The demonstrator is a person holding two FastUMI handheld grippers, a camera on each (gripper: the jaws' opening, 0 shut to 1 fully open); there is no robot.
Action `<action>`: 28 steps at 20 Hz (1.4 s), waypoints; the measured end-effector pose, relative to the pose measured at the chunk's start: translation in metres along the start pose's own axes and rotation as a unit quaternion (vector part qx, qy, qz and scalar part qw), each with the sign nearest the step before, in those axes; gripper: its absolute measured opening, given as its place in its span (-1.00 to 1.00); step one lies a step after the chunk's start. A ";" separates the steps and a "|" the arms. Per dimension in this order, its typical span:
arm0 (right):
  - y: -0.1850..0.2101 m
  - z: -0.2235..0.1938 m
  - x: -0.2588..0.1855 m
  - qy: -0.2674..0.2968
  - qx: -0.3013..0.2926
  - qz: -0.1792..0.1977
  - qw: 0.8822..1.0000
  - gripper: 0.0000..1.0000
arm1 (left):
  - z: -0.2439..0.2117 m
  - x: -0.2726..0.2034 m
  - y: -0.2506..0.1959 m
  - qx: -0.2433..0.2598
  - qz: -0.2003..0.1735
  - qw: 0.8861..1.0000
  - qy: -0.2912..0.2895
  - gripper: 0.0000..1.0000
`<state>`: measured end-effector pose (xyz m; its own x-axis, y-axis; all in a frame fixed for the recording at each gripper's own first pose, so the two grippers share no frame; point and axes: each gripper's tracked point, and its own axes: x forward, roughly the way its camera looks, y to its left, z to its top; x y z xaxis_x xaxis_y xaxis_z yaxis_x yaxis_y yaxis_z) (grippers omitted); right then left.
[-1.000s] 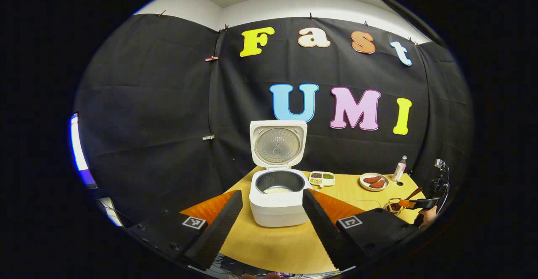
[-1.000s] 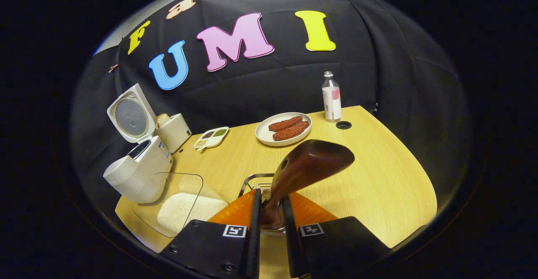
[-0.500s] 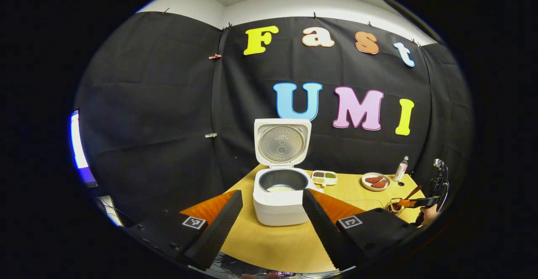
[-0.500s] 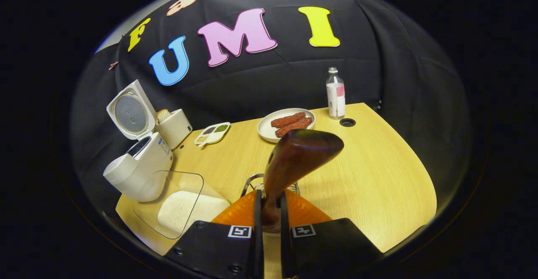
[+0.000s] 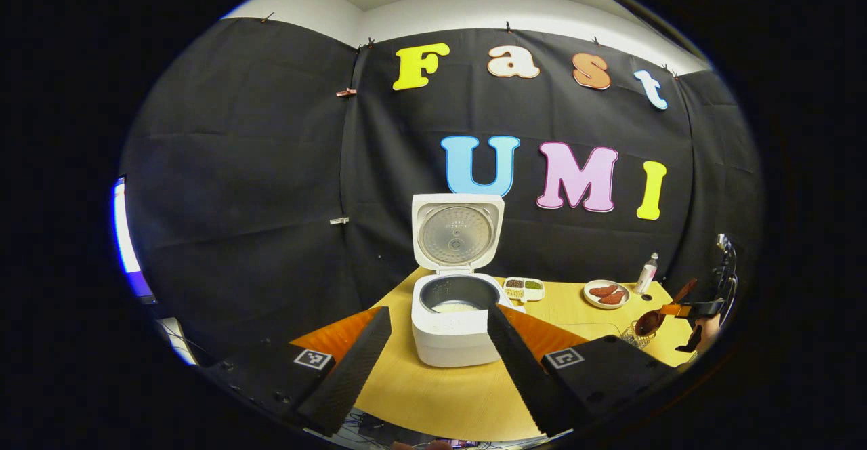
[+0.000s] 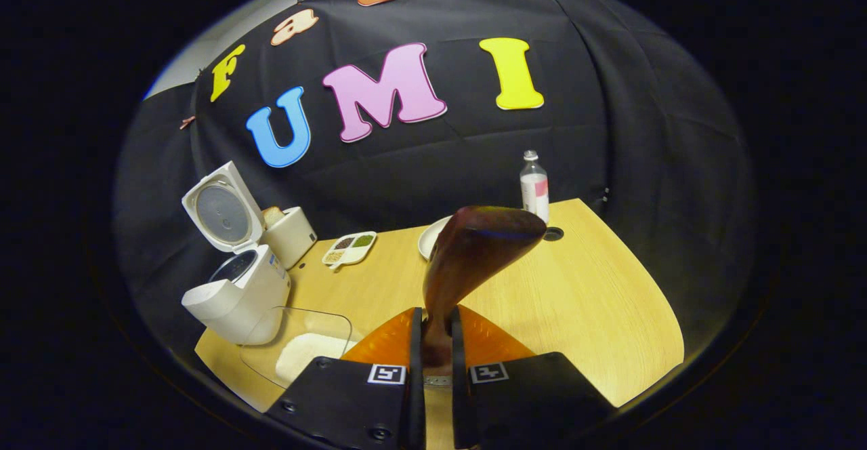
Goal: Close the left gripper, press the button to open the rice cooker; take a wooden spoon from the chopstick holder with the right hand, scoop a spoonful of rice and pour it into the rice cooker, then put the wooden spoon back into the chopstick holder.
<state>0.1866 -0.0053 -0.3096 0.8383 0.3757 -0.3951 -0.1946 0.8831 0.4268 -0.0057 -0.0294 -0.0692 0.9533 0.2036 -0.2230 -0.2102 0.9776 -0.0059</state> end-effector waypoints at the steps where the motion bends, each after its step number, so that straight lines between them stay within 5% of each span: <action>1: 0.012 0.006 -0.003 -0.004 -0.007 0.010 1.000 -0.60 | 0.001 0.001 0.002 0.001 -0.003 1.000 -0.001 0.96; 8: 0.129 0.003 -0.004 0.001 -0.102 0.085 0.991 -0.60 | 0.001 0.009 0.022 0.006 -0.023 1.000 -0.004 0.96; 15: 0.172 -0.080 0.039 0.064 -0.178 0.049 0.981 -0.60 | -0.001 0.023 0.045 0.015 -0.049 0.999 0.002 0.96; 21: 0.185 -0.128 0.058 0.097 -0.158 0.032 0.982 -0.60 | -0.003 0.036 0.070 0.021 -0.060 0.998 0.002 0.96; 28: 0.207 -0.139 0.054 0.102 -0.097 0.036 0.989 -0.60 | -0.007 0.042 0.084 0.016 -0.066 0.998 0.005 0.96</action>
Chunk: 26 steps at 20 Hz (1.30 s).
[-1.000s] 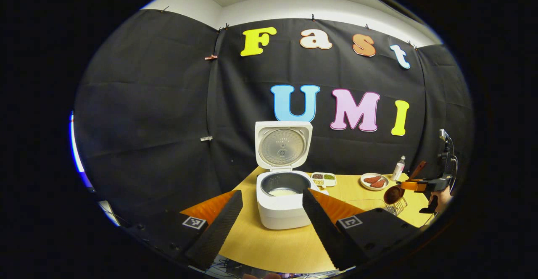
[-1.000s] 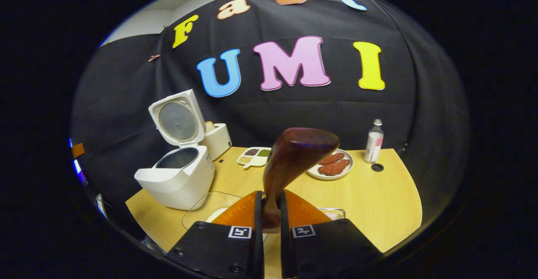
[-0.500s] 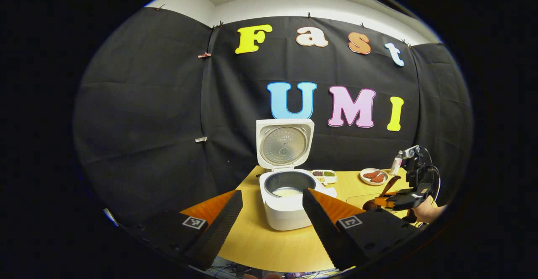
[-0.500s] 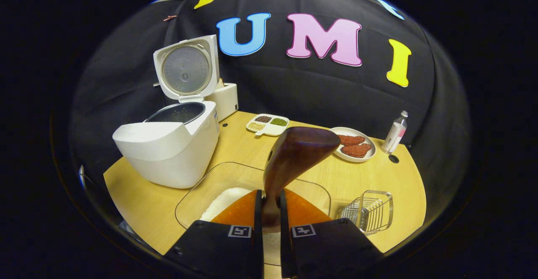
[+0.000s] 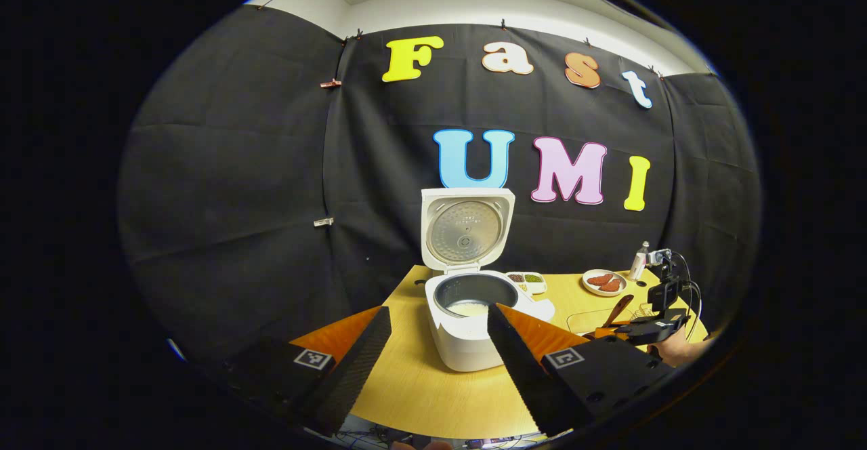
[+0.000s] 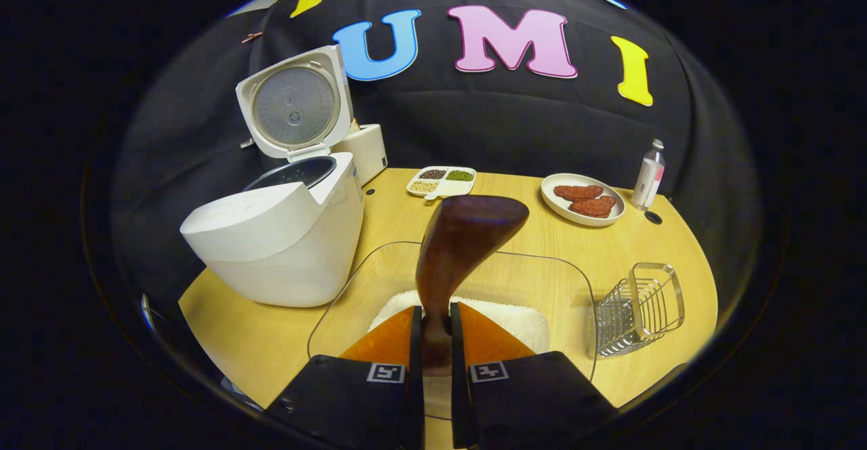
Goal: Close the left gripper, press the button to open the rice cooker; take a wooden spoon from the chopstick holder with the right hand, scoop a spoonful of rice and pour it into the rice cooker, then put the wooden spoon back into the chopstick holder.
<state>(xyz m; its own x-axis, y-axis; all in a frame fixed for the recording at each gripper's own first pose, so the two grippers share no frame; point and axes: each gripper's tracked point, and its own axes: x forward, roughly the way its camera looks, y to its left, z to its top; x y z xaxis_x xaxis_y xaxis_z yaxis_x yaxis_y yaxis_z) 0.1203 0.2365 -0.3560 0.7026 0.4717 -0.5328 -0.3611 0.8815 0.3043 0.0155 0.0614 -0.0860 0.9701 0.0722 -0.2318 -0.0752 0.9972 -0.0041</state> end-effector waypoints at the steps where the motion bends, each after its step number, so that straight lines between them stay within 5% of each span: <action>1: 0.002 -0.001 -0.001 0.001 0.016 0.003 1.000 -0.60 | 0.001 0.001 0.000 0.000 -0.001 1.000 0.000 0.96; 13: -0.016 -0.001 -0.008 -0.005 0.222 0.024 0.975 -0.60 | 0.006 -0.009 0.009 0.003 0.005 1.000 -0.007 0.96; 26: -0.048 0.031 -0.034 -0.057 0.326 0.024 0.943 -0.61 | 0.007 -0.019 0.018 -0.006 0.015 1.000 -0.011 0.96</action>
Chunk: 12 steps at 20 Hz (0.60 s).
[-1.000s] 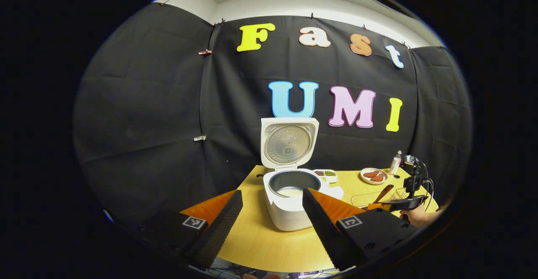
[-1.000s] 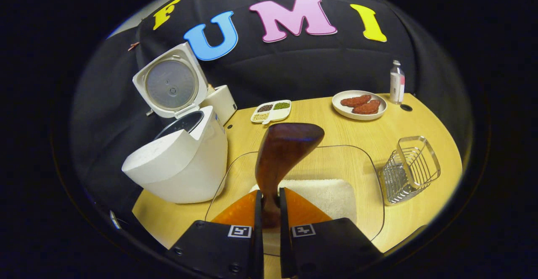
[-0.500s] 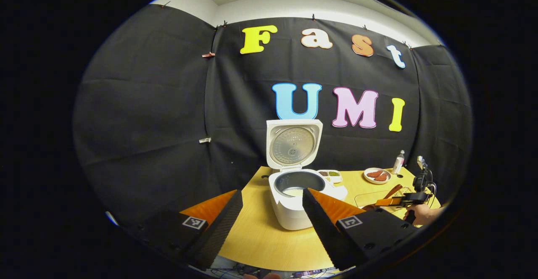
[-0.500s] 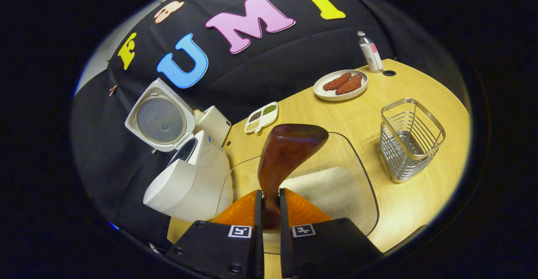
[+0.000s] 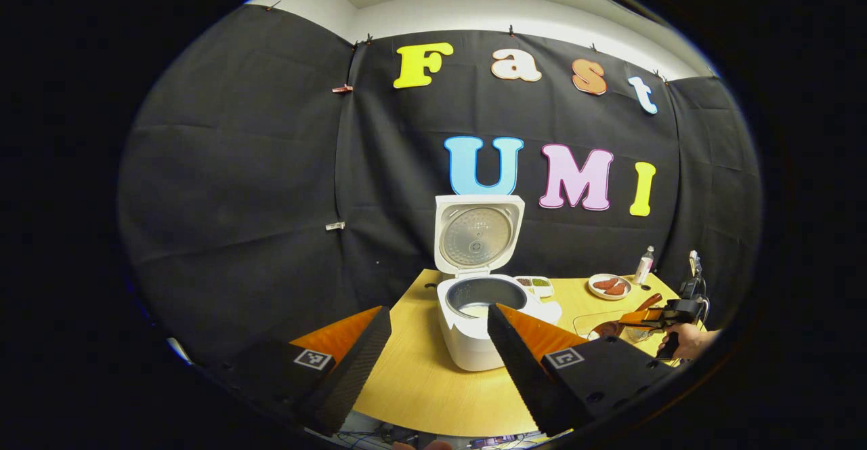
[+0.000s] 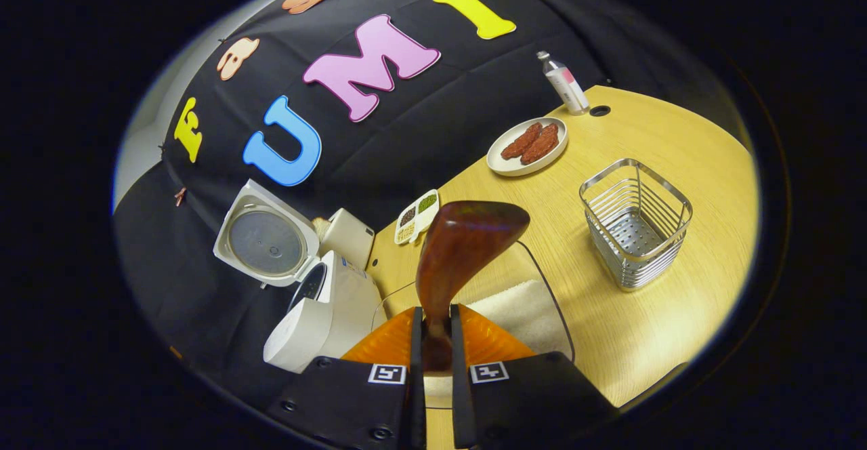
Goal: Close the left gripper, press the button to open the rice cooker; take a wooden spoon from the chopstick holder with the right hand, scoop a spoonful of rice and pour it into the rice cooker, then put the wooden spoon back into the chopstick holder.
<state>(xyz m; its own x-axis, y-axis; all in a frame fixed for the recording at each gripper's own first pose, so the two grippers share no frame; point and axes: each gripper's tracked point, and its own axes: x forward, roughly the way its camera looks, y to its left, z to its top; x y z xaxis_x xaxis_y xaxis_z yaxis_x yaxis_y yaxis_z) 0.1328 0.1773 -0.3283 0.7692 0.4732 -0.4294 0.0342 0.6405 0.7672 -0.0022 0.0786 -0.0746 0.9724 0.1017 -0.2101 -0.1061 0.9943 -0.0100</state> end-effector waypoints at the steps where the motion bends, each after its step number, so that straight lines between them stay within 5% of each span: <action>1: 0.003 0.002 -0.003 -0.003 0.005 0.002 1.000 -0.61 | 0.000 0.000 0.000 0.000 -0.001 1.000 0.000 0.96; 12: 0.081 0.057 -0.030 -0.039 0.002 0.029 0.999 -0.60 | -0.014 0.005 0.019 -0.017 -0.006 1.000 0.007 0.96</action>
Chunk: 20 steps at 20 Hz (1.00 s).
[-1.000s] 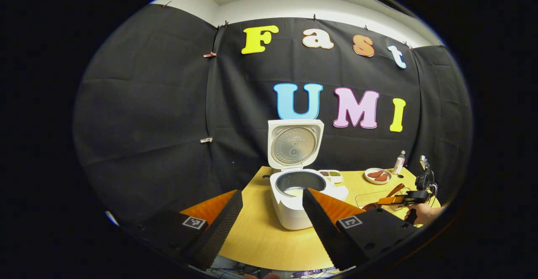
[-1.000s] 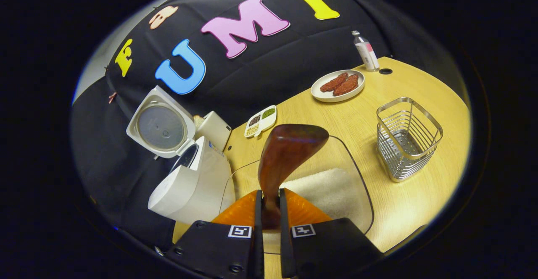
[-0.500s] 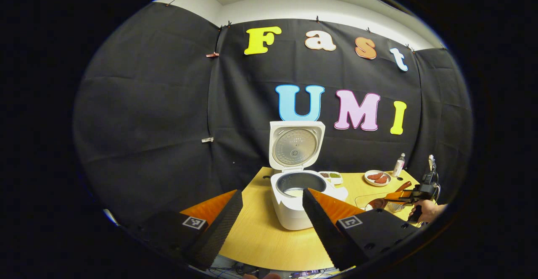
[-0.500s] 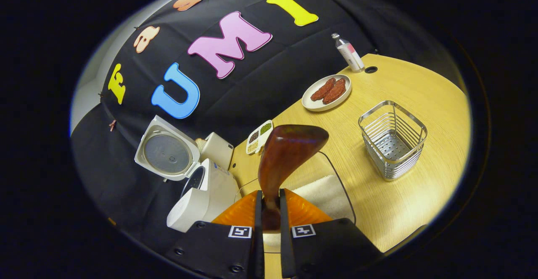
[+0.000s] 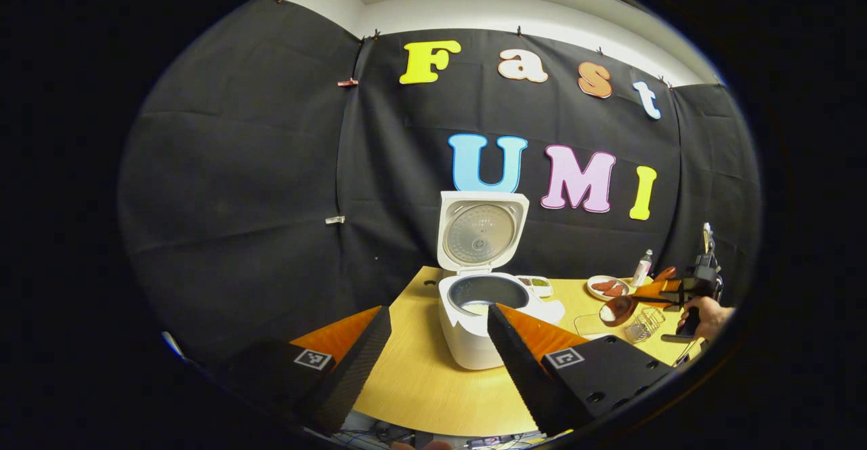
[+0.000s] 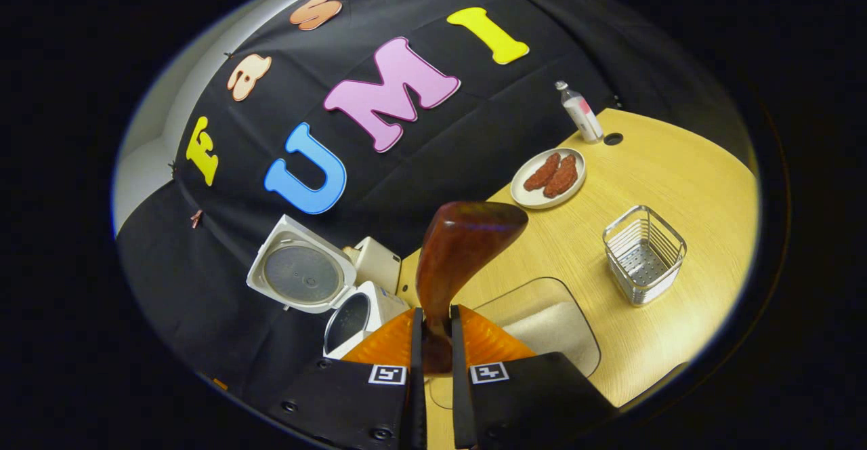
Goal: Close the left gripper, press the button to open the rice cooker; take a wooden spoon from the chopstick holder with the right hand, scoop a spoonful of rice and pour it into the rice cooker, then put the wooden spoon back into the chopstick holder.
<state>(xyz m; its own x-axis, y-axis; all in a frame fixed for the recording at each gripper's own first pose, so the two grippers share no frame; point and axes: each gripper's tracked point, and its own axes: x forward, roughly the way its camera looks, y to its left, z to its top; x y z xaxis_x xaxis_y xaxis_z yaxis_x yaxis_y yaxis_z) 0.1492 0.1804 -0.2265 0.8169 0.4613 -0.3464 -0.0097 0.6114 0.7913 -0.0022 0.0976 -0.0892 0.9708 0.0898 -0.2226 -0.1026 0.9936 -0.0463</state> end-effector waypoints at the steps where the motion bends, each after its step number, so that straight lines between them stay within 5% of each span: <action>1: 0.016 0.005 0.000 -0.002 -0.002 0.008 1.000 -0.60 | -0.002 0.000 0.004 -0.002 0.000 1.000 0.002 0.96; 11: 0.161 -0.002 0.050 0.008 -0.013 0.076 0.997 -0.61 | -0.027 -0.007 0.025 -0.018 -0.001 1.000 0.014 0.91; 20: 0.205 -0.062 0.108 0.033 -0.061 0.076 0.995 -0.60 | -0.043 -0.013 0.037 -0.024 0.006 0.999 0.028 0.91</action>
<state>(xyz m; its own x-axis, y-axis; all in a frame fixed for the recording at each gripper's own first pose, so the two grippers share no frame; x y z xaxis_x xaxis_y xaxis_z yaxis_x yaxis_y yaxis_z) 0.2002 0.3956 -0.1325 0.7607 0.5935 -0.2630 -0.2032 0.6025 0.7718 -0.0285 0.1301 -0.1302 0.9556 0.0973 -0.2782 -0.1268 0.9878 -0.0901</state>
